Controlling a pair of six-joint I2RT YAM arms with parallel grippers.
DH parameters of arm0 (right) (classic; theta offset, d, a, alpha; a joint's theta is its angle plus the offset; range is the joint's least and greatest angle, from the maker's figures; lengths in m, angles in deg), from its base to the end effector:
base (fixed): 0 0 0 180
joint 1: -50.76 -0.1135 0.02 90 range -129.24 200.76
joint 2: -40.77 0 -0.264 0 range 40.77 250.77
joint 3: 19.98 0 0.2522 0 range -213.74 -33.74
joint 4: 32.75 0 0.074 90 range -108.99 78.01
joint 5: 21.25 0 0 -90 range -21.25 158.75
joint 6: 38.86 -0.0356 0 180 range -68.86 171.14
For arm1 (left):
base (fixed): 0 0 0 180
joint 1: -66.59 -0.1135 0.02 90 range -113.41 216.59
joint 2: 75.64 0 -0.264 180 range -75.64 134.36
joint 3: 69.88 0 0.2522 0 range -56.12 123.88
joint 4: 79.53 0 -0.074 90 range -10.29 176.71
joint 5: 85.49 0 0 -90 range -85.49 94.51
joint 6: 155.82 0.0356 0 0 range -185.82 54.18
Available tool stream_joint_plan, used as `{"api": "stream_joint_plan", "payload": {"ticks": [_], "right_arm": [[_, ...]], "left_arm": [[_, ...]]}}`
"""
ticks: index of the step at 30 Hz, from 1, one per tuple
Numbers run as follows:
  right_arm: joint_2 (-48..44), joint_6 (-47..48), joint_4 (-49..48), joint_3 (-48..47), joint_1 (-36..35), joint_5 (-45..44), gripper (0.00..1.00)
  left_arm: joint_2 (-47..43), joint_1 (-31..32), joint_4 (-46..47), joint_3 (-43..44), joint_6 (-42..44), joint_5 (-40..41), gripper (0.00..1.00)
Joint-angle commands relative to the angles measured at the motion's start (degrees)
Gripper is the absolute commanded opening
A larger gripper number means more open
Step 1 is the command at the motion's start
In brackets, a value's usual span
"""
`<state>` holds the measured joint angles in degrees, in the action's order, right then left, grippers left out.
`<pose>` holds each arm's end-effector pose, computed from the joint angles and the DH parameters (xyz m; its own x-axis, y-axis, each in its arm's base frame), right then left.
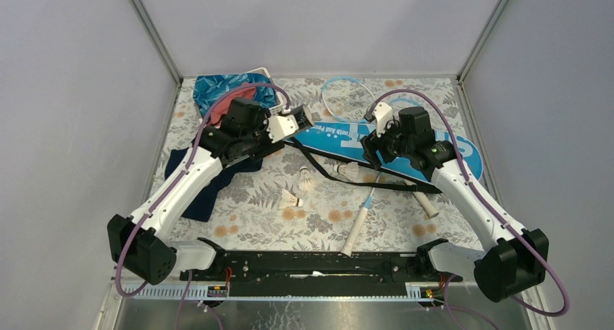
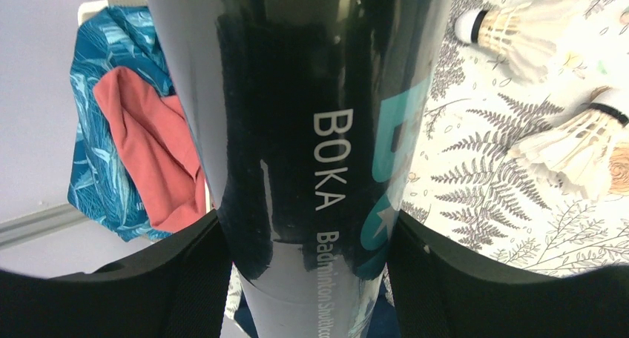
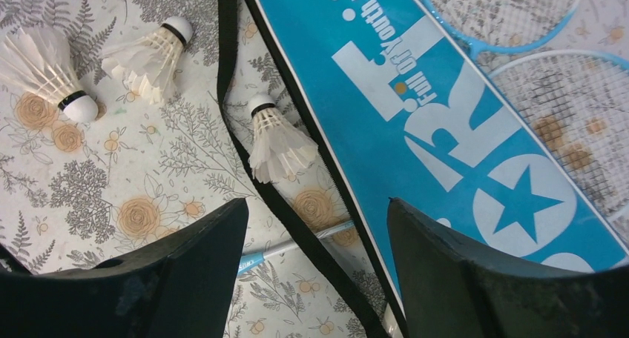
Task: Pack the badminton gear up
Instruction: Pick up the shuttlecock at the center of the board.
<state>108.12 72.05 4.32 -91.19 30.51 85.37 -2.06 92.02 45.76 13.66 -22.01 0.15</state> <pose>0.2408 0.0997 0.3149 -0.2815 -0.4684 -0.8375 -0.7029 0.6948 -0.1523 0.2441 -0.1190 0.3333 -0.1287 0.8255 -0.5495 0.7843 0.4238 0.4530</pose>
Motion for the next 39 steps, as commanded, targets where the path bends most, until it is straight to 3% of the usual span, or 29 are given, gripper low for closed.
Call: {"api": "stream_joint_plan", "payload": {"ticks": [1, 6, 12, 17, 27, 31, 36, 39], "right_arm": [[0.75, 1.41, -0.68, 0.93, 0.12, 2.74, 0.78], [0.83, 1.77, -1.03, 1.72, 0.17, 3.77, 0.80], [1.44, 2.12, -1.16, 2.12, 0.17, 4.00, 0.81], [2.10, 2.51, -1.07, 2.41, 0.12, 4.46, 0.82], [3.75, 3.47, -1.39, 3.26, 0.12, 3.37, 0.82], [4.80, 4.19, -1.21, 3.64, 0.13, 6.15, 0.82], [7.59, 3.97, -1.32, 2.29, 0.06, 11.96, 0.92], [10.91, 1.56, -1.64, 0.18, -0.04, 12.88, 0.90]], "left_arm": [[1.32, -0.29, -1.21, 1.41, 0.85, 4.93, 0.00], [3.43, -0.86, -1.95, -1.34, -2.68, 8.42, 0.01], [6.84, -3.73, -0.80, -3.31, -15.42, 8.78, 0.07], [10.69, -5.11, 1.60, -5.18, -20.95, 8.07, 0.10], [24.72, -7.17, 4.27, -4.19, -23.95, 8.52, 0.15], [24.49, -7.59, 6.20, -5.38, -23.43, 6.84, 0.16], [22.00, -7.59, 8.45, -8.43, -19.87, 2.07, 0.17], [19.95, -7.63, 9.12, -9.47, -19.00, -0.20, 0.17]]}}
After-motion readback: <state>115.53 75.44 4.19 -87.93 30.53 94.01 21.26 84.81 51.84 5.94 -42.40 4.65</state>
